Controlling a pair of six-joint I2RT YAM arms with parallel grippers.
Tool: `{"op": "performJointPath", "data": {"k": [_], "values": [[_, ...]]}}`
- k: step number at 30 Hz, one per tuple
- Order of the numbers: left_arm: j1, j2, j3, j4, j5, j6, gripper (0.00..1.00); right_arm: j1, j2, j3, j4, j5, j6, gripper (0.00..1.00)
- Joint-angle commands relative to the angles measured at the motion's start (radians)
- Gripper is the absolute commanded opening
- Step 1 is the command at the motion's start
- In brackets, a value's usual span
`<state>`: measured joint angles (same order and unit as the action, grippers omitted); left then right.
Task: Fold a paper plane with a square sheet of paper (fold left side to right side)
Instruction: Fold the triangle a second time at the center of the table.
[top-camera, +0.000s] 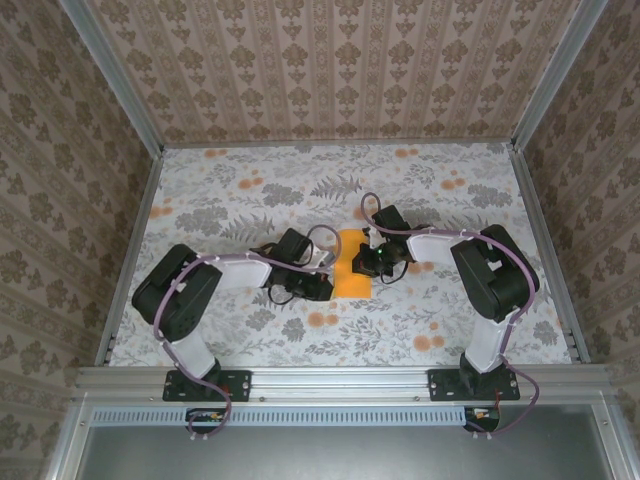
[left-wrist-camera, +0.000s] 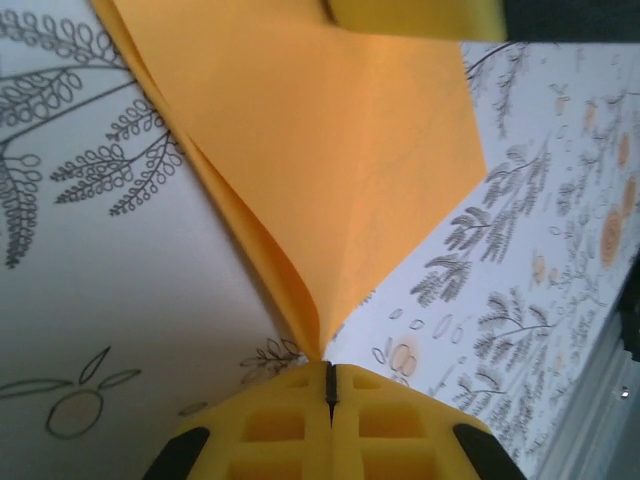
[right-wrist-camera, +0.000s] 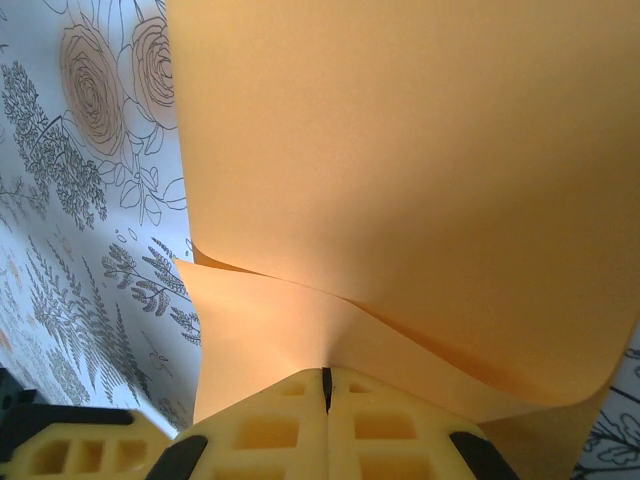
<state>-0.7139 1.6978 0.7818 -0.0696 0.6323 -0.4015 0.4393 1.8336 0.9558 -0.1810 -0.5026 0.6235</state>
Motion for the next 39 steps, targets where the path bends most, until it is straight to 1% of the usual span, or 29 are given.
{"op": "performJointPath", "data": {"k": [1,4,9,15,17,18,22,25,31,35,39], "values": [[0.015,-0.054,0.020,-0.019,0.043,-0.008,0.06,0.002,0.045,-0.010,-0.077,0.065,-0.018,0.03],[0.015,-0.036,0.051,-0.014,0.058,-0.001,0.08,0.002,0.045,-0.008,-0.076,0.064,-0.018,0.03],[0.011,0.037,0.095,-0.011,0.072,0.015,0.13,0.003,0.045,-0.009,-0.078,0.061,-0.018,0.03],[0.011,0.096,0.112,-0.028,0.019,0.029,0.14,0.003,0.042,-0.009,-0.075,0.057,-0.019,0.03],[0.007,0.109,0.114,-0.037,0.018,0.029,0.14,0.003,0.036,-0.010,-0.071,0.055,-0.022,0.03],[0.004,0.114,0.114,-0.039,-0.015,0.030,0.14,0.004,0.032,-0.011,-0.068,0.052,-0.022,0.03],[-0.026,0.127,0.126,-0.086,-0.070,0.047,0.15,0.003,0.011,-0.005,-0.054,0.034,-0.024,0.01],[-0.055,0.128,0.147,-0.152,-0.153,0.067,0.16,0.003,-0.029,-0.005,-0.051,0.032,-0.026,0.00],[-0.111,0.126,0.181,-0.276,-0.309,0.081,0.18,0.003,-0.136,-0.019,-0.122,0.029,-0.068,0.00],[-0.130,0.129,0.192,-0.310,-0.348,0.078,0.18,0.018,-0.164,-0.049,-0.128,-0.016,-0.073,0.00],[-0.135,0.131,0.195,-0.310,-0.355,0.073,0.17,0.045,-0.135,-0.048,-0.112,-0.037,-0.068,0.00]]}}
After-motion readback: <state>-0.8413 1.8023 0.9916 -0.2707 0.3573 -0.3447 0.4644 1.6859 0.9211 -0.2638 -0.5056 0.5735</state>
